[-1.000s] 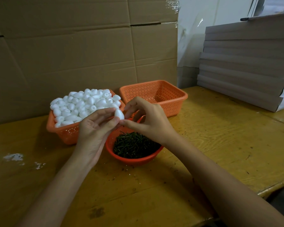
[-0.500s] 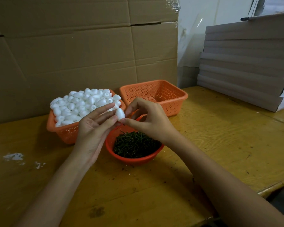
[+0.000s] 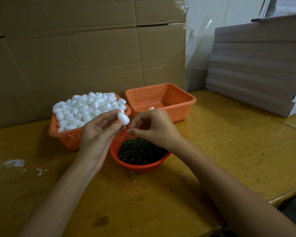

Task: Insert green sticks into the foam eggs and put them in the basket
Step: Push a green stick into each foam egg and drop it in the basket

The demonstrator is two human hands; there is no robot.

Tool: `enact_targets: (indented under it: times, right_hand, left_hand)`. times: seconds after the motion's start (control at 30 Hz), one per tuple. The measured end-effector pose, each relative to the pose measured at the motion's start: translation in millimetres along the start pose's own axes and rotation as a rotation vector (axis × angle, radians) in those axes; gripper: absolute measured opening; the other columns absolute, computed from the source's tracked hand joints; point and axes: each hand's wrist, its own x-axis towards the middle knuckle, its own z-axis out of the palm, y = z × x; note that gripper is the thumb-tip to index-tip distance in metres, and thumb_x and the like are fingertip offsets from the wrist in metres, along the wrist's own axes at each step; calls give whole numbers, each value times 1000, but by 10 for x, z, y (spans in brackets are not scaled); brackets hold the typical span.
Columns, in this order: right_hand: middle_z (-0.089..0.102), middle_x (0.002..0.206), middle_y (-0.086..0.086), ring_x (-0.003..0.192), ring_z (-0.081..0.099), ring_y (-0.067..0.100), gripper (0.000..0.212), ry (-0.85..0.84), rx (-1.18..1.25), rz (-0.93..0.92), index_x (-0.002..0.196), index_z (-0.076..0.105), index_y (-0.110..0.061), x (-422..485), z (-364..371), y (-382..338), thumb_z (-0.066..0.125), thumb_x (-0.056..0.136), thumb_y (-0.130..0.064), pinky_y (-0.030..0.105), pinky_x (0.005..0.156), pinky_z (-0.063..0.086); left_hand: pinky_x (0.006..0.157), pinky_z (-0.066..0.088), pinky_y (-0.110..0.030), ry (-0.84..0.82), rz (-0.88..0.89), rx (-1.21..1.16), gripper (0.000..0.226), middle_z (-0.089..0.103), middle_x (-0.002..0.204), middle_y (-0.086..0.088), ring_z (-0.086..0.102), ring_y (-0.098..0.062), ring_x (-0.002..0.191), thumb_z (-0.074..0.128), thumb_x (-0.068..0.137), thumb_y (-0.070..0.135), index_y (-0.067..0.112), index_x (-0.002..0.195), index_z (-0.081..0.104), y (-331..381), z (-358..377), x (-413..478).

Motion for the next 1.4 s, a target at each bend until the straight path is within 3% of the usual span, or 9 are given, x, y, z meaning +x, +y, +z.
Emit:
enact_targets:
  times: [0.6, 1.27, 1.4]
  right_hand:
    - [78, 82, -6, 74, 75, 10, 11, 47, 99, 20, 91, 78, -14, -12, 13, 4, 87, 83, -13, 44, 73, 63]
    - [79, 83, 7, 77, 77, 25, 14, 62, 264, 54, 88, 75, -4, -15, 25, -12, 87, 83, -7, 53, 77, 63]
    - [78, 82, 13, 75, 78, 28, 17, 47, 332, 78, 89, 69, 0, -10, 37, -8, 86, 84, -4, 51, 77, 65]
  left_hand:
    - [91, 61, -29, -15, 15, 66, 30, 77, 123, -15, 73, -28, 121, 81, 80, 12, 21, 108, 84, 10, 6, -10]
    - [90, 62, -28, 2, 51, 116, 31, 78, 124, -12, 73, -27, 121, 81, 81, 13, 22, 111, 83, -6, 28, -16]
    - [92, 62, -30, 17, 51, 136, 36, 78, 125, -11, 72, -27, 122, 81, 81, 14, 15, 117, 79, -15, 18, -9]
